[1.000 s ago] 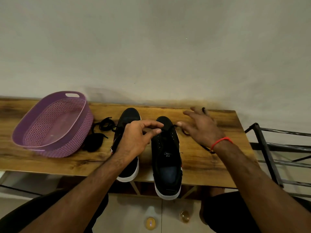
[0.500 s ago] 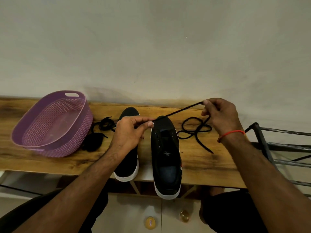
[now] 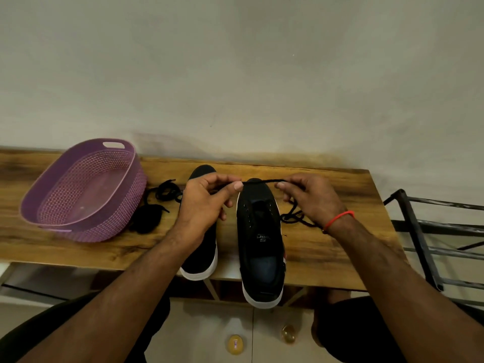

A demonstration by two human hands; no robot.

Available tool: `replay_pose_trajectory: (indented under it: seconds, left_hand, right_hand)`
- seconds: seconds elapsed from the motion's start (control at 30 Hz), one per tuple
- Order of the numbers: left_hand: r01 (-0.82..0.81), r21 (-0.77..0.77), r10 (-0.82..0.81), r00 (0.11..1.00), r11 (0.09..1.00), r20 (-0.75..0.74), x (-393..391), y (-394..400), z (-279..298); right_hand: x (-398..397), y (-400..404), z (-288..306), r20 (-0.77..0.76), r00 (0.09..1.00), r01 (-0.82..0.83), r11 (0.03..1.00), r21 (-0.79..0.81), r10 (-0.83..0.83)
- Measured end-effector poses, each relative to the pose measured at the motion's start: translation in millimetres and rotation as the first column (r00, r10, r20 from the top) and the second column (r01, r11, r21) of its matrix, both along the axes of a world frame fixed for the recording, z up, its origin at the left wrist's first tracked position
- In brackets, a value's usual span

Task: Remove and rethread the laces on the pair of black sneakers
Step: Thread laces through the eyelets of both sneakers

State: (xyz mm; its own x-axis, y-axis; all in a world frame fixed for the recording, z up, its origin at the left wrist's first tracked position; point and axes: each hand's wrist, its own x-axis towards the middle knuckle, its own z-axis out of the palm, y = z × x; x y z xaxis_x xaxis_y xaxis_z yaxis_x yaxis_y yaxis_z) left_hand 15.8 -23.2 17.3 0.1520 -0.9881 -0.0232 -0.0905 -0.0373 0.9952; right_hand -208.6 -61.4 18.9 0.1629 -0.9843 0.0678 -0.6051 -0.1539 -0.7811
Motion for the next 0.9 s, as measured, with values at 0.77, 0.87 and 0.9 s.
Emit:
replay_pose_trajectory:
  seconds: [0.77,0.87,0.9]
  left_hand:
    - [0.008,0.495,-0.37,0.674,0.869,0.639,-46.0,-16.6,-15.2]
    - [0.022,0.54,-0.388,0.721,0.841,0.574,-41.6,-15.6,-17.4]
    - [0.025,0.539,-0.369,0.755,0.842,0.542,-37.3,-15.7,-17.7]
  right_hand:
    - [9.3,-20.7,-24.3,0.238,0.971,-0.056,0.969,0.242,-0.004]
    - [8.9,-13.2,-32.8,0.037,0.995,-0.098,0.971,0.217,0.093]
    - [9.5,-11.0,-33.7,-0.015,0.991,-0.124,0.971,0.204,0.13]
